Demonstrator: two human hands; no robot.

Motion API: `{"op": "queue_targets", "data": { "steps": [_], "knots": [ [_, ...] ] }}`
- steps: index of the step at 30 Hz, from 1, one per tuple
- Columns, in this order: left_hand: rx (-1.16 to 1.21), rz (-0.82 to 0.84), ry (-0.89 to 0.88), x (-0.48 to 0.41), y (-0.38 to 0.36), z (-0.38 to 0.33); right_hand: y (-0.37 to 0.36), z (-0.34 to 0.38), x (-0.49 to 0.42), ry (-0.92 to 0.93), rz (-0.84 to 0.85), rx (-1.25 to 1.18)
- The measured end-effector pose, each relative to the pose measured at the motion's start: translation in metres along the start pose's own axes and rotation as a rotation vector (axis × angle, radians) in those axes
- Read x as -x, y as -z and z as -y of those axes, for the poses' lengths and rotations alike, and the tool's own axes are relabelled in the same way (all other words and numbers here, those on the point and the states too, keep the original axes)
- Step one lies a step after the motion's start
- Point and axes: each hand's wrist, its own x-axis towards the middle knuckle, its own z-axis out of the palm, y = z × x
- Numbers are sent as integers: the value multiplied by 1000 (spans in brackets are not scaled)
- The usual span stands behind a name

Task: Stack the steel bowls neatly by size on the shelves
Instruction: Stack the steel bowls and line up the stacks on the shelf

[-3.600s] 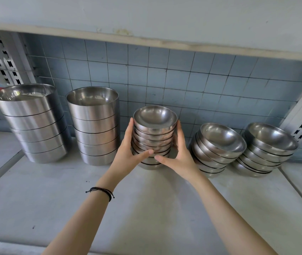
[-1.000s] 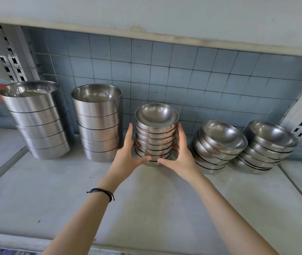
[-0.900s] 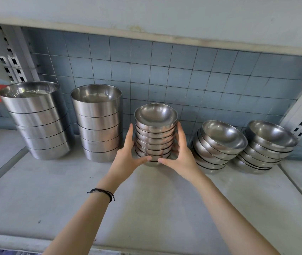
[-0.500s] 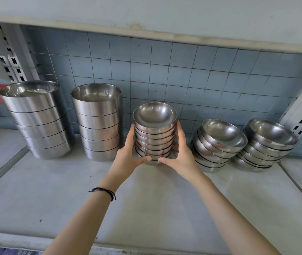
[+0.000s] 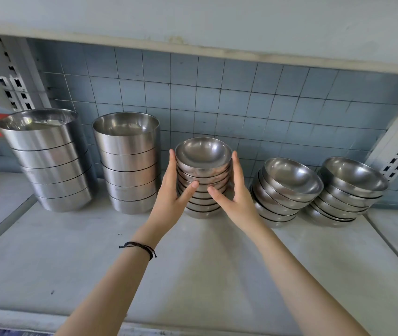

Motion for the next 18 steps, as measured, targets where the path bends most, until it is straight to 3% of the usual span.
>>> {"op": "queue_targets", "data": {
  "steps": [18],
  "knots": [
    [23, 93, 16, -3, 4, -2, -1, -4, 2, -11, 7, 21]
  ]
}}
